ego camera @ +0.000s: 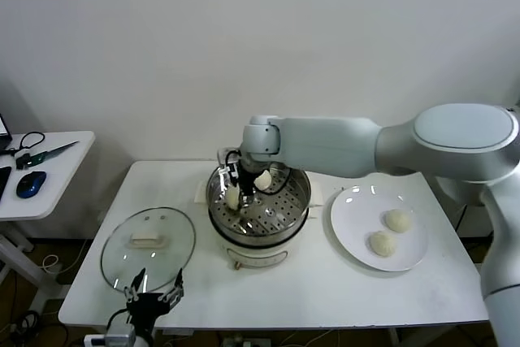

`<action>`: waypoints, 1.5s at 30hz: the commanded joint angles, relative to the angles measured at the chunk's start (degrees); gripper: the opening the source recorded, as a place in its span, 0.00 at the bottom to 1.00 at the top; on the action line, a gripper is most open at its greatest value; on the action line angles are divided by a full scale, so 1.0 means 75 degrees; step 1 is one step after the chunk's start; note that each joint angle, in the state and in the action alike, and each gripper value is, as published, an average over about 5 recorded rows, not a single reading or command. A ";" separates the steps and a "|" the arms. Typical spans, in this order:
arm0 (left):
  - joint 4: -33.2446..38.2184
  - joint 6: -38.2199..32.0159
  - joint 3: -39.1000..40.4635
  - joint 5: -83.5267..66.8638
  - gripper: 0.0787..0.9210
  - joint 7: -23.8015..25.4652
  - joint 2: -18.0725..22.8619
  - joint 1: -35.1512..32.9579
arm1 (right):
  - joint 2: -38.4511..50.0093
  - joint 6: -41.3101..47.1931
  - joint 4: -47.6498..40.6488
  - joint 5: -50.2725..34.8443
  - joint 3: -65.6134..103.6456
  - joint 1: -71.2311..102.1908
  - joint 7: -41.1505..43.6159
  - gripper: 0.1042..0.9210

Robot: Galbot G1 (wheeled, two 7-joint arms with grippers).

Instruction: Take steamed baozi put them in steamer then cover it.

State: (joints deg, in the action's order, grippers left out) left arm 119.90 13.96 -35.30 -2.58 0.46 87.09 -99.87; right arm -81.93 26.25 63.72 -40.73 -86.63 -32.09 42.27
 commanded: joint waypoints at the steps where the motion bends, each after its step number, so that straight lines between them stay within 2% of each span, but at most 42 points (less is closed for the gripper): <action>1: 0.0025 0.0021 0.0007 0.0019 0.88 0.0007 0.0014 -0.0001 | -0.0199 -0.0015 -0.0361 0.0253 0.0202 0.0347 -0.0135 0.81; 4: 0.0044 0.0029 0.0020 0.0036 0.88 0.0007 0.0031 -0.0007 | -0.0066 -0.0182 -0.0232 0.0280 0.0255 0.0142 -0.0066 0.86; 11: 0.0073 0.0042 0.0044 0.0075 0.88 0.0006 0.0057 -0.0014 | 0.0894 -0.0972 0.0504 -0.0029 -0.0127 -0.1411 0.0888 0.88; 20: 0.0099 0.0045 0.0020 0.0049 0.88 0.0020 0.0021 -0.0018 | 0.3605 -0.1710 0.1951 -0.0495 -0.1502 -0.3142 0.2237 0.88; 26: 0.0086 0.0038 0.0029 0.0016 0.88 0.0020 0.0027 0.0012 | 0.5487 -0.1748 0.2546 0.0914 -0.2440 -0.3025 0.2135 0.88; 31: 0.0054 0.0034 0.0045 0.0013 0.88 0.0020 0.0045 0.0031 | 0.6479 -0.1752 0.2414 0.2180 -0.2023 -0.1888 0.1946 0.88; 34: 0.0065 0.0047 0.0048 0.0018 0.88 0.0023 0.0057 0.0037 | 0.6672 -0.1702 0.2175 0.2707 -0.1357 -0.1006 0.1823 0.88; 45: 0.0053 0.0054 -0.0010 0.0023 0.88 0.0022 0.0107 -0.0008 | 0.6439 -0.1481 0.1637 0.3379 0.0260 0.1120 0.1604 0.88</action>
State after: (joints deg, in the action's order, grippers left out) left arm 120.53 14.40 -35.28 -2.44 0.63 87.79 -99.78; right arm -38.35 15.12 77.37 -22.70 -92.35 -36.24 54.54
